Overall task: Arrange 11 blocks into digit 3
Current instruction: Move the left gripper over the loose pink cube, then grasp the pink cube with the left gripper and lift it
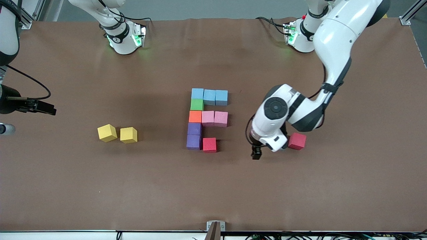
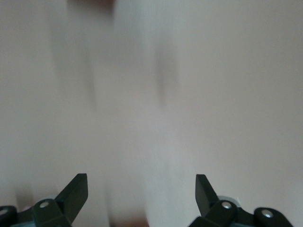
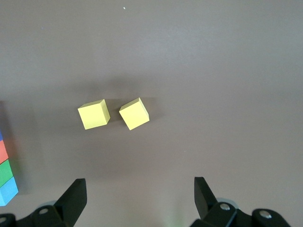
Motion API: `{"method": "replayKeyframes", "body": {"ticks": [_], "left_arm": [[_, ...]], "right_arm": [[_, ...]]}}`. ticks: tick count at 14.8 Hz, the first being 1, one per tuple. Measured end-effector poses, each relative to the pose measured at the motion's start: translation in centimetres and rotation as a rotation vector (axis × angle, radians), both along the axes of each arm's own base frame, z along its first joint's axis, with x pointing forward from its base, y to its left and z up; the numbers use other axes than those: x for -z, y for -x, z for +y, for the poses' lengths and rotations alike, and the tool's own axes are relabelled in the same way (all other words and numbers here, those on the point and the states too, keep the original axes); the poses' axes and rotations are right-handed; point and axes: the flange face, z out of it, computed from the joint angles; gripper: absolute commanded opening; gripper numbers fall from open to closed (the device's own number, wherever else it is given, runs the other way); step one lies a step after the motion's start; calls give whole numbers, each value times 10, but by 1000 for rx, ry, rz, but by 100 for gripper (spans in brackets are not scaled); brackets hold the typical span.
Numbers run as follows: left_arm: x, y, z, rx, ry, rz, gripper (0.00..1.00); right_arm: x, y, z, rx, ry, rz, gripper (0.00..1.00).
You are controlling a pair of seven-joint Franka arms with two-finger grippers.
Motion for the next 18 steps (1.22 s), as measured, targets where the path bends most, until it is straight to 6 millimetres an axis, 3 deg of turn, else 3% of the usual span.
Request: {"method": "replayKeyframes", "body": {"ticks": [5, 8, 13, 18], "left_arm": [[22, 10, 99, 56, -84, 77, 100], [46, 19, 140, 132, -103, 136, 100], [55, 18, 172, 172, -97, 149, 100], [59, 17, 184, 227, -92, 149, 100]], "right_arm": [[-7, 0, 7, -9, -12, -10, 100], [-5, 5, 14, -13, -44, 29, 100], [-10, 18, 11, -7, -42, 12, 100], [-49, 48, -5, -24, -47, -34, 100]]}}
